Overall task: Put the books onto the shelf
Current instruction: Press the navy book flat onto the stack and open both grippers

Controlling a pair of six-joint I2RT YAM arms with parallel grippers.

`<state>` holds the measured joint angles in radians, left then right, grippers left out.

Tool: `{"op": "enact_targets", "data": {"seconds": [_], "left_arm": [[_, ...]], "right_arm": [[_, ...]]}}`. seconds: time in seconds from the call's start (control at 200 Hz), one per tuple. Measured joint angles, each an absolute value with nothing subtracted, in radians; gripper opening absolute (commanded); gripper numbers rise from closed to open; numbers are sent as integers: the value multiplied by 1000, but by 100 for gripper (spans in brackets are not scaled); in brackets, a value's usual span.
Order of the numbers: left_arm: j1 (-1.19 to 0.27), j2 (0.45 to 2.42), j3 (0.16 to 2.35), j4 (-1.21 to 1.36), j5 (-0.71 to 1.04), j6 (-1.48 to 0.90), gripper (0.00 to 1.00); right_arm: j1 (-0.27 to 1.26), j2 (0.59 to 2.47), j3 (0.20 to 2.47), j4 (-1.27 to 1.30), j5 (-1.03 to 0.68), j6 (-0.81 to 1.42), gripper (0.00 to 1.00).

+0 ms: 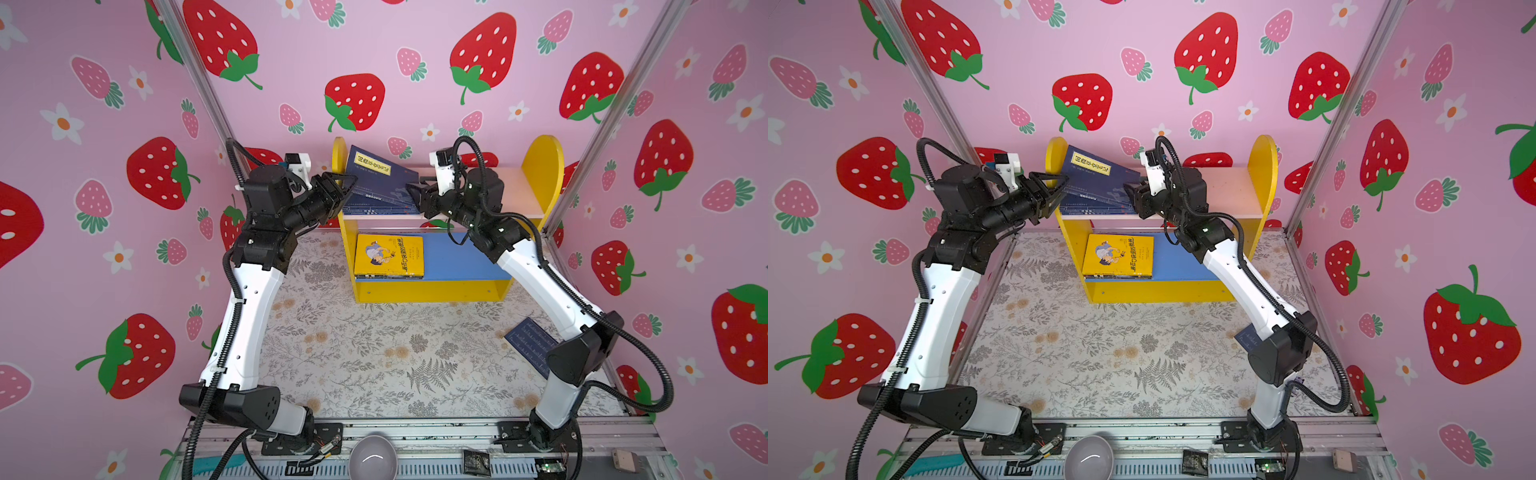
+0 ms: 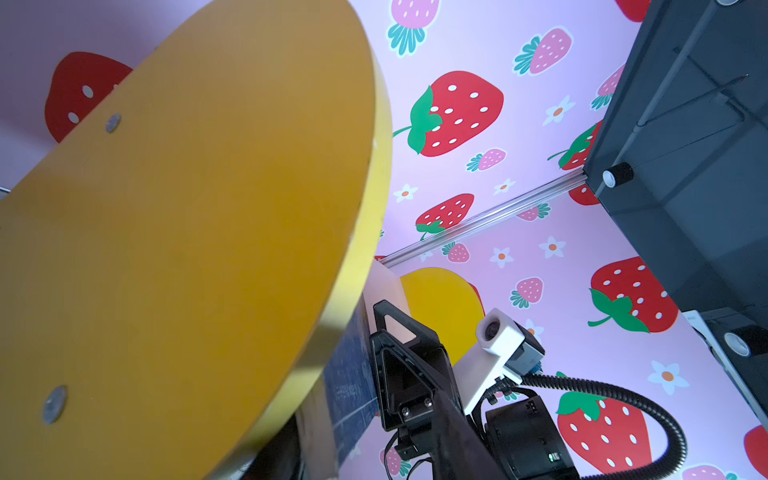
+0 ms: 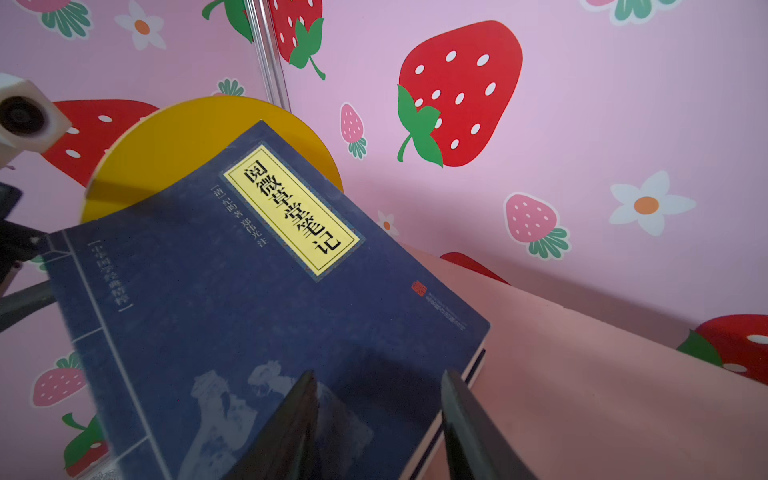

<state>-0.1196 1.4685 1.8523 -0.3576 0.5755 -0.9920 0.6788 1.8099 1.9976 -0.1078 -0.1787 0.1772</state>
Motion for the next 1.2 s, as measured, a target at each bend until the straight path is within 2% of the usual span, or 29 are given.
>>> {"op": "enact_targets", "data": {"seconds": [0.17, 0.315, 0.48, 0.625, 0.975, 1.2], "left_arm": [[-105, 1448, 1858, -397, 564, -957, 62], [-28, 1409, 1867, -455, 533, -916, 66], [112, 1390, 1866, -500, 497, -882, 67], [162, 1323, 1767, -505, 484, -870, 68], [144, 1288, 1740, -509, 480, -803, 65], [-4, 1341, 1803, -572, 422, -707, 68]], "right_arm": [[681, 1802, 1983, -101, -167, 176, 49], [680, 1793, 1969, -95, -164, 174, 49], [681, 1790, 1963, -89, -165, 170, 49], [681, 1786, 1959, -86, -165, 165, 50], [681, 1805, 2041, -187, -167, 59, 51], [683, 1835, 2113, -253, -179, 3, 53]]}}
